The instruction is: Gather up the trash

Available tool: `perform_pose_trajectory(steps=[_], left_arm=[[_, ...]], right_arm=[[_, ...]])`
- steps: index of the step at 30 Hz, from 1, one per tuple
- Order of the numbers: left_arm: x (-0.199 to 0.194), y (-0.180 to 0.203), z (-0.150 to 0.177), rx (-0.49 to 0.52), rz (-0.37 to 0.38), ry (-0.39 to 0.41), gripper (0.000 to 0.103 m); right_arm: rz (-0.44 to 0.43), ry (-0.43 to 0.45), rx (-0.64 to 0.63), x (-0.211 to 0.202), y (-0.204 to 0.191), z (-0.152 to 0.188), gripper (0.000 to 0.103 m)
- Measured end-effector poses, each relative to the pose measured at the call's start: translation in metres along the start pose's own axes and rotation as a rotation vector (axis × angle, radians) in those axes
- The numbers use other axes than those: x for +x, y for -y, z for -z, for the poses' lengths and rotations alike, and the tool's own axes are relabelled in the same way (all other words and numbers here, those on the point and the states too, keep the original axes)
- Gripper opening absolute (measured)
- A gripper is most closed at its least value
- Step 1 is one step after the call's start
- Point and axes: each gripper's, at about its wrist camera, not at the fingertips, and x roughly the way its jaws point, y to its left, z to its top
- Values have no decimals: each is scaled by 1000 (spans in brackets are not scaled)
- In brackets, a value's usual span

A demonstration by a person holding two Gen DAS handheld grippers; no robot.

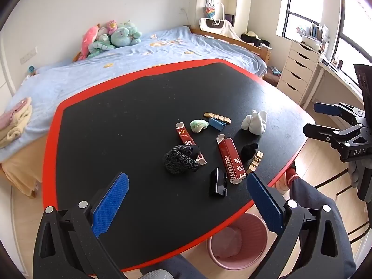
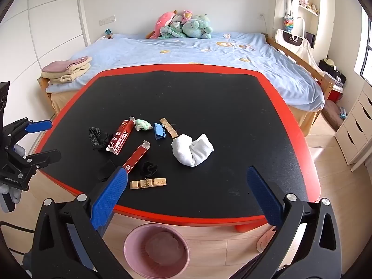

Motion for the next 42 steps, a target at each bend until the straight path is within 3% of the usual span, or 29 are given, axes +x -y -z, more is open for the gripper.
perform_pose_trajectory(steps=[8,42], left_arm=[[7,0,-1,-4,-25,-3,97],[1,-11,1,-38,9,0,97]], right_arm=[[-13,-8,0,4,0,1,100],[-6,-27,-23,10,-7,0,100]])
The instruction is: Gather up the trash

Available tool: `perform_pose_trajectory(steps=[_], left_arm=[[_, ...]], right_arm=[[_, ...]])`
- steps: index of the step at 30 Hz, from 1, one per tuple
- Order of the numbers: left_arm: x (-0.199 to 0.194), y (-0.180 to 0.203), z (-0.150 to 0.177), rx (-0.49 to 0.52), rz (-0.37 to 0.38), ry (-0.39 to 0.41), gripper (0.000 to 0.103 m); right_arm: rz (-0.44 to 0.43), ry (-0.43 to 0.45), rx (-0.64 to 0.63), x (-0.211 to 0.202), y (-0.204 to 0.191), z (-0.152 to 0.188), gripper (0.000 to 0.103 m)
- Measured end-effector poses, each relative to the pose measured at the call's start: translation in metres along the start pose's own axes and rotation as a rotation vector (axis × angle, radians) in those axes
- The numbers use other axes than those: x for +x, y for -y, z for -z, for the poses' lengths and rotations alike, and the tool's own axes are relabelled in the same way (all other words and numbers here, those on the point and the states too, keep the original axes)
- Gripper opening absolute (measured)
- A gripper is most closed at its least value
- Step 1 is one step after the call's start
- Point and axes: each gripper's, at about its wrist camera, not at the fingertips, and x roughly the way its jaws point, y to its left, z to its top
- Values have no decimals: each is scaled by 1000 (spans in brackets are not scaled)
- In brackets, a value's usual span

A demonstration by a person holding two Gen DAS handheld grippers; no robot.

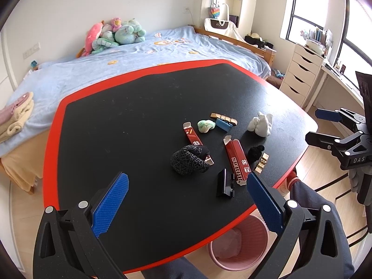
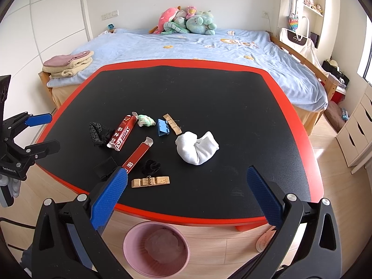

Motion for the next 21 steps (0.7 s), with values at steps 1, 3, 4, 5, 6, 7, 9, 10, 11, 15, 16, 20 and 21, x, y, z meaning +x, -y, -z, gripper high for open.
perform_pose_trajectory(steps=[1,3,4,5,6,7,9,10,11,15,16,20,21], left_arm=[[0,0,0,0,0,0,97],[0,0,0,-1,0,-1,97],[0,0,0,-2,2,-2,97],[0,-2,-1,-3,4,-3,97],[0,-4,-2,-5,7,-4,97],[0,-4,-2,-4,6,-4,97],[0,-3,-1,-4,5,-4,97],[0,-4,-1,-4,6,-4,97],[0,-3,-1,-4,6,-4,97],[2,-4,-1,-4,7,-10,97],[2,-4,-1,-3,7,-11,97],[6,-5,-3,-5,8,-19,97],[7,-5,-3,-8,9,-22,97]], right_arm=[[0,0,-1,0,0,0,100],[0,-1,-1,0,0,0,100],[0,0,-1,0,0,0,100],[1,0,0,0,0,0,100],[0,-1,0,0,1,0,100],[-2,-1,0,0,1,0,100],[-4,-2,2,1,0,1,100],[-3,-2,2,2,1,2,100],[-4,-3,3,2,1,2,100],[-4,-9,6,6,2,4,100],[-5,-10,6,7,2,5,100],[-14,-19,10,11,4,3,100],[-16,-21,12,11,5,2,100]])
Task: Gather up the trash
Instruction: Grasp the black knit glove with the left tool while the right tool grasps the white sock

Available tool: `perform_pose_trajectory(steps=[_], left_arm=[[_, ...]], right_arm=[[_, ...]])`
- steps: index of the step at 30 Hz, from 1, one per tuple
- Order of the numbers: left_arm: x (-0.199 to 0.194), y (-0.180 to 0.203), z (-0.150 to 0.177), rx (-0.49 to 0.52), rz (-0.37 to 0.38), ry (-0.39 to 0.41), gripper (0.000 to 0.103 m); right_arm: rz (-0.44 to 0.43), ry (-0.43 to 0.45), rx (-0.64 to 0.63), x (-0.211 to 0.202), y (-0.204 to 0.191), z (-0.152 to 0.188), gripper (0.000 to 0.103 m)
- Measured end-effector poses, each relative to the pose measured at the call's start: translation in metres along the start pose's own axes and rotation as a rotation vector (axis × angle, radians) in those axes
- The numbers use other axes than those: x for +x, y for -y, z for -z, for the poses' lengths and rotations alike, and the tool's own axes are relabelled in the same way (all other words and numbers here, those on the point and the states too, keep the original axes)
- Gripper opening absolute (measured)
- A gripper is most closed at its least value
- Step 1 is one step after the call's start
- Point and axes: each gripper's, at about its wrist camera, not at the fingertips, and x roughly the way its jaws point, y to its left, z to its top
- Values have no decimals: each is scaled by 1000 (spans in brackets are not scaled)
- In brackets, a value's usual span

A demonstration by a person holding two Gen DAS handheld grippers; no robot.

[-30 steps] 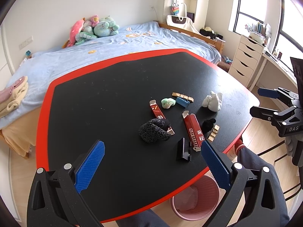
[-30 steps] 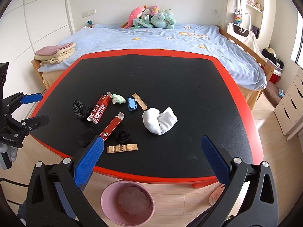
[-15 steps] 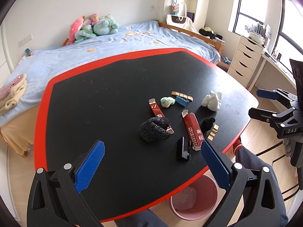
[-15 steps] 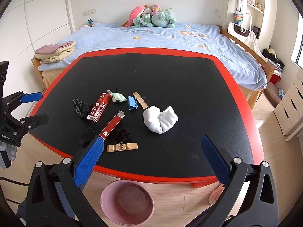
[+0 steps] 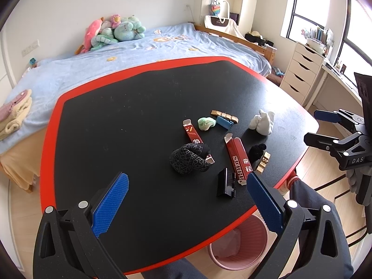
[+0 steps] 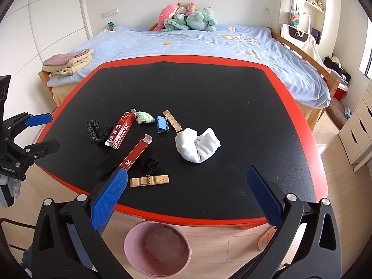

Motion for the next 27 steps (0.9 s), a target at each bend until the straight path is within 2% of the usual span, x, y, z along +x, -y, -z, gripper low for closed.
perform_pose_trajectory(steps=[10,20,27], left_arm=[[24,-5,-15,-10,42,-61,97],[71,-9,-20,-32,70,-172,97],[88,-15,-17,-48,70,-204,97]], right_arm=[[0,-49,-21,25,9,-18,100],[-7,-153,-38,77,17,-38,100],[-11,-196,-57,106,14,-40,100]])
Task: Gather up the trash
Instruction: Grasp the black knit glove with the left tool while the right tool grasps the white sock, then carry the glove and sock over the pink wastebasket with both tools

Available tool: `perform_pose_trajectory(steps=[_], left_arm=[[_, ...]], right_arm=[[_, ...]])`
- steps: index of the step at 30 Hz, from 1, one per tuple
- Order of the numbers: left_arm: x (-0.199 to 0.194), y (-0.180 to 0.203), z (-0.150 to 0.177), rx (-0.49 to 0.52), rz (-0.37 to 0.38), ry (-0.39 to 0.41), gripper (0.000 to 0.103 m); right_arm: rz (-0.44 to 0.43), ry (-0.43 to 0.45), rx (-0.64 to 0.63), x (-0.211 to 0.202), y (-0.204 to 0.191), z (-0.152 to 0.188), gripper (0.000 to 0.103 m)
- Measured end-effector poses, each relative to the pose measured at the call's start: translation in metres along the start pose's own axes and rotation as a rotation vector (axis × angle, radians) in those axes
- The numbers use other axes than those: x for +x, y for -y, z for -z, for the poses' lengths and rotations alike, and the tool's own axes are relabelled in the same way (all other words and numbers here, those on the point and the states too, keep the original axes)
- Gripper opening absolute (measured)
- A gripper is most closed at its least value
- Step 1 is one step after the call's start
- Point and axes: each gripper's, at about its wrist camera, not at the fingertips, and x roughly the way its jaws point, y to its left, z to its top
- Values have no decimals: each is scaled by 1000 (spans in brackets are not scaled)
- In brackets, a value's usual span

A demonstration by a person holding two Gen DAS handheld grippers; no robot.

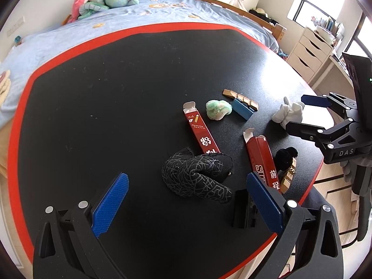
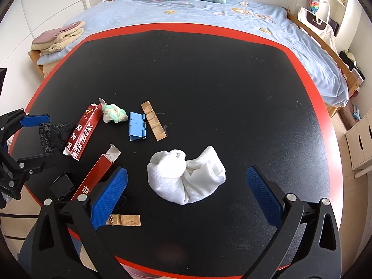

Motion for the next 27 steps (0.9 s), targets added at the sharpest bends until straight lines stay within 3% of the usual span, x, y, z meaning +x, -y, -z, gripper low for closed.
perform_pose_trajectory(steps=[1,3,5,8,12,15,27], left_arm=[[1,0,0,-1,-2,1,97],[1,-1,1,-3,2,2,87],[2,-1,1,3,-1,-2,70],[0,-1,3,13,-6,7,52],[0,-1,5,29,-10,11,45],[-3,-3,6,24,-11,20,44],[-40,2,12,35,-16,78,44]], right_arm=[[-3,-3,1,2,0,0,99],[-8,-13,-3,5,0,2,81],[-9,-27,-4,10,0,2,75],[-18,-28,-1,13,1,6,60],[-17,-5,-9,11,-1,8,45],[-16,1,-11,7,-3,7,39],[-18,71,8,-32,-7,24,38]])
